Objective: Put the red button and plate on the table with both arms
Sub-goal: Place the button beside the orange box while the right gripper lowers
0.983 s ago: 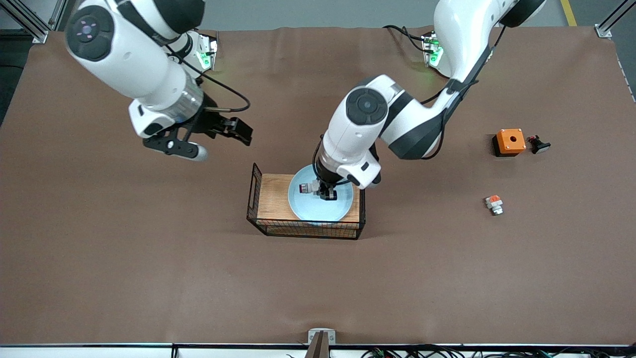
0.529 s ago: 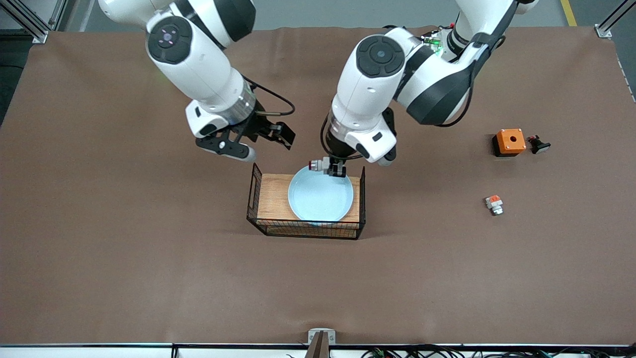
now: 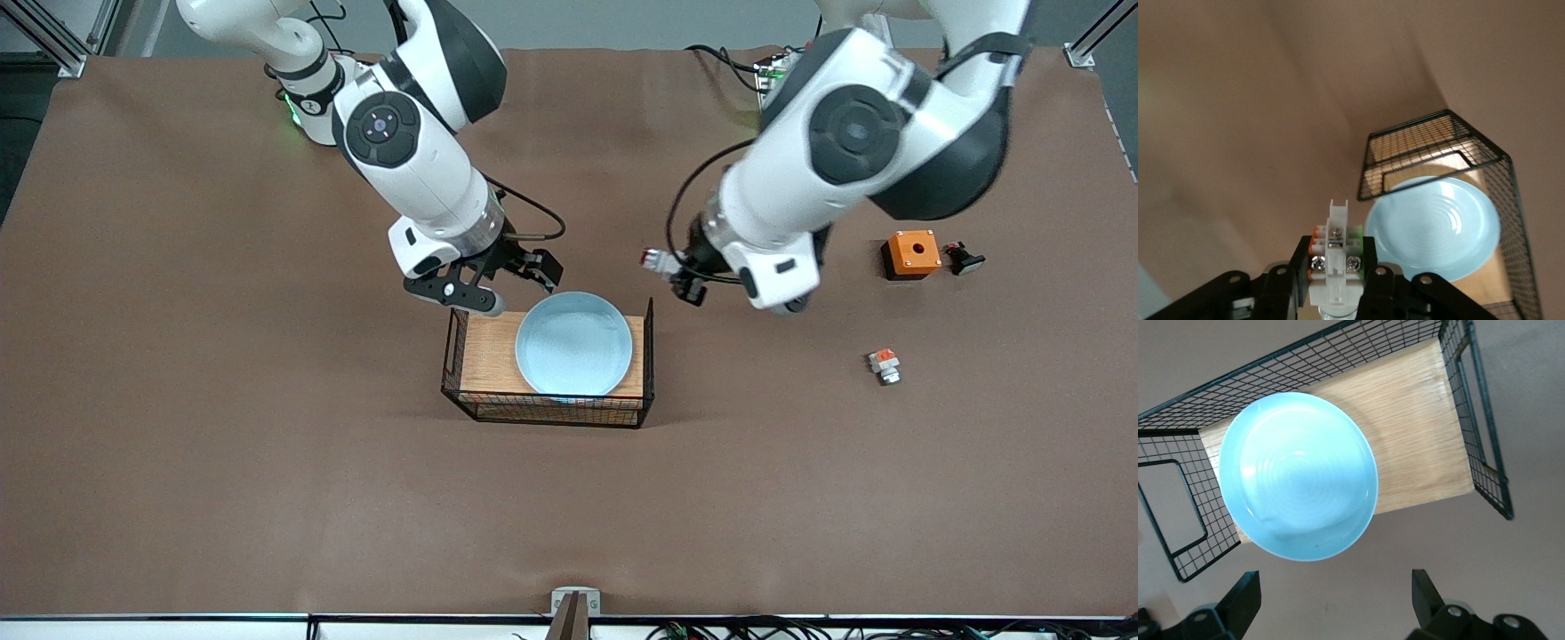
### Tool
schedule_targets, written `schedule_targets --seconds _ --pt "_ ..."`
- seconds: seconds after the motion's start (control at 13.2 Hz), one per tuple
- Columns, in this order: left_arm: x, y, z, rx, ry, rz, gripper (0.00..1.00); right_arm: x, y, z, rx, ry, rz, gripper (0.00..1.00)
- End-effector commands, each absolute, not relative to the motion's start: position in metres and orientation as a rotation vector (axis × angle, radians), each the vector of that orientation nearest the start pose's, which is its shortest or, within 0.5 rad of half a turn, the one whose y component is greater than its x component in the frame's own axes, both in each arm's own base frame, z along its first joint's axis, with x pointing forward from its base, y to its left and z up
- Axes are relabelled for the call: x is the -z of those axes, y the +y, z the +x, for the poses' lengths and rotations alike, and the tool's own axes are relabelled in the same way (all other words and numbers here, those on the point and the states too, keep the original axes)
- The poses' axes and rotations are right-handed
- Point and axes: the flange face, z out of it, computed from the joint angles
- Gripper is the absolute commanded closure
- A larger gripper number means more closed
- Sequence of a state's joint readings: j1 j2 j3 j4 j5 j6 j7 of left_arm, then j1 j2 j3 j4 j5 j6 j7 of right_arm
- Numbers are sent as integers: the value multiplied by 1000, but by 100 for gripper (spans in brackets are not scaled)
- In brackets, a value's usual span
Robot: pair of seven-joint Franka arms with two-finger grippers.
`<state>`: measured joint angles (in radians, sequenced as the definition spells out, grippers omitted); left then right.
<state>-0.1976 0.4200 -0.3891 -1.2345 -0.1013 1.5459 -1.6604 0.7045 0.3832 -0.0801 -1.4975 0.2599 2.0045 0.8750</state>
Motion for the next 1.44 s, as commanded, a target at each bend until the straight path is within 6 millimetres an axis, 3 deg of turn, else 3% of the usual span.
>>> schedule_targets --seconds 0.0,0.23,0.53,0.91,1.06,1.36 --pt "-538 -287 568 -498 -1352 -2811 87 -455 433 557 -41 490 -2851 0" --pt "-509 -234 562 -542 -917 -2955 87 -432 436 567 30 467 -2877 0" --pt "-461 -180 568 -540 -412 -3038 87 -405 439 573 126 377 -2999 0" --pt "-355 -164 563 -218 -139 -3134 87 -389 454 575 148 285 -3029 0" --pt "-330 -163 564 -109 54 -3180 87 -383 459 575 187 233 -3037 0" --pt "-285 -136 585 -51 104 -3178 89 -361 472 567 192 160 -3078 0"
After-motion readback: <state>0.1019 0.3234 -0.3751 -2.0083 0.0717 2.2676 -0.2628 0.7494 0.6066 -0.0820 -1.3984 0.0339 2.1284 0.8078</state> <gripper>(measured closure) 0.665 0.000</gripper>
